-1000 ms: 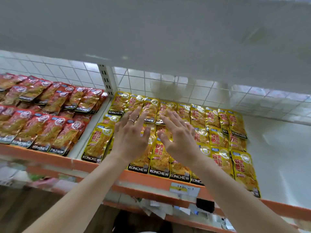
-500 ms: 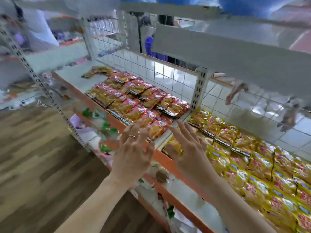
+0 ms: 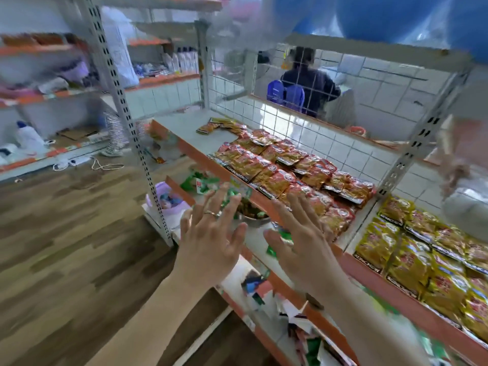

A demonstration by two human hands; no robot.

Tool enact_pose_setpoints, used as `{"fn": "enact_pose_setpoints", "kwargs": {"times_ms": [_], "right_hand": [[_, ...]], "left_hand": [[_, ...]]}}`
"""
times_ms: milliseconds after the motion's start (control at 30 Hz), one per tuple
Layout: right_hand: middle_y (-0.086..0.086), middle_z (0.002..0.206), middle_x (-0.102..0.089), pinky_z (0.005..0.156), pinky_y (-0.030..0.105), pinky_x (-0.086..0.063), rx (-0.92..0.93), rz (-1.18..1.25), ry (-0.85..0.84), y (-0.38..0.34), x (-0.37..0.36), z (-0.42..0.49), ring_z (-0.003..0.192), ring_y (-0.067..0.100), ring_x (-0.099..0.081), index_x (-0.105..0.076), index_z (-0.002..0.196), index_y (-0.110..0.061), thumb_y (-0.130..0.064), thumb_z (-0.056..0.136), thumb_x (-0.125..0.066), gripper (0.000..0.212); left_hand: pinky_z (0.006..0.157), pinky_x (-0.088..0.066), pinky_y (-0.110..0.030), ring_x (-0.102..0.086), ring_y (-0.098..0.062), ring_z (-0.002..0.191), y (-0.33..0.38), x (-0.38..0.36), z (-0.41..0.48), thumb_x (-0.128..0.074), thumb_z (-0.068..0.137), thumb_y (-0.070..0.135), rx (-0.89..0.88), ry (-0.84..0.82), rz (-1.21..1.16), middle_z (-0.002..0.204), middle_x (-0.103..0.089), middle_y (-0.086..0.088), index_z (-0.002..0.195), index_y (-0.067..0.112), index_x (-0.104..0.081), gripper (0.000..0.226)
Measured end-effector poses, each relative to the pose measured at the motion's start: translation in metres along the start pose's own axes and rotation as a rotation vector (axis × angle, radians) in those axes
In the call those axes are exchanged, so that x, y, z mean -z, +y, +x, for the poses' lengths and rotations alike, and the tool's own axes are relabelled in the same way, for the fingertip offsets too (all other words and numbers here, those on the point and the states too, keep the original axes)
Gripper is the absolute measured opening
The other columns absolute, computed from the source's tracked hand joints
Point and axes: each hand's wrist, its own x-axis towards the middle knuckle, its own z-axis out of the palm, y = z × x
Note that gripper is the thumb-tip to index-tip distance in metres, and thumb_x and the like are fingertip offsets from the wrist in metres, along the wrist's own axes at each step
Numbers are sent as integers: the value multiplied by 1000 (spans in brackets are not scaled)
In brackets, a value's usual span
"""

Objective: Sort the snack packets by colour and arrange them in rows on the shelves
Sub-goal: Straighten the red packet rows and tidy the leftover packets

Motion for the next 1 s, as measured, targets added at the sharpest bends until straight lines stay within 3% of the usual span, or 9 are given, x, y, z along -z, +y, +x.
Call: {"fn": "enact_pose_setpoints", "kwargs": {"times_ms": [167,333,500,700,900,1000], "right_hand": [[-29,154,9,105,27,20,50,39,61,-62,-21,25,148,2,15,-18,152,-48,-63,93,-37,64],[-27,158,6,118,46,7,17,40,80,-94,-45,41,149,2,14,-19,151,-50,-70,92,-32,63],[-24,161,6,116,40,10,11,-25,24,-100,-64,49,148,0,16,-17,151,-48,-66,89,-28,65],[-22,162,-2,118,44,3,-57,-38,-2,-84,-86,61,148,-1,12,-19,148,-52,-65,89,-31,62],[-18,164,-4,117,44,5,-49,19,-29,-95,-108,113,150,2,8,-22,150,-49,-64,90,-33,63],[-21,163,0,114,37,8,-35,37,-55,-101,-120,146,148,-1,12,-22,152,-47,-62,97,-38,59]], "left_hand": [[119,-21,-57,-10,-17,151,-55,27,3,-21,92,60,7,-2,-50,164,-22,10,151,34,-35,66],[119,-19,-57,-12,-18,151,-96,49,10,-19,92,61,18,12,-57,163,-23,9,152,37,-35,66],[120,-13,-54,-12,-17,151,-125,46,12,-26,94,58,30,21,-81,164,-22,12,148,41,-34,58],[120,-11,-51,-9,-15,152,-151,39,21,-22,96,60,40,-34,-78,165,-19,11,153,37,-32,62],[121,-9,-51,-5,-16,153,-180,34,54,-14,91,63,56,-95,-48,165,-15,10,155,37,-27,70],[121,-11,-51,-8,-17,153,-199,28,80,-18,92,61,67,-97,-50,165,-16,11,154,36,-28,68]]}}
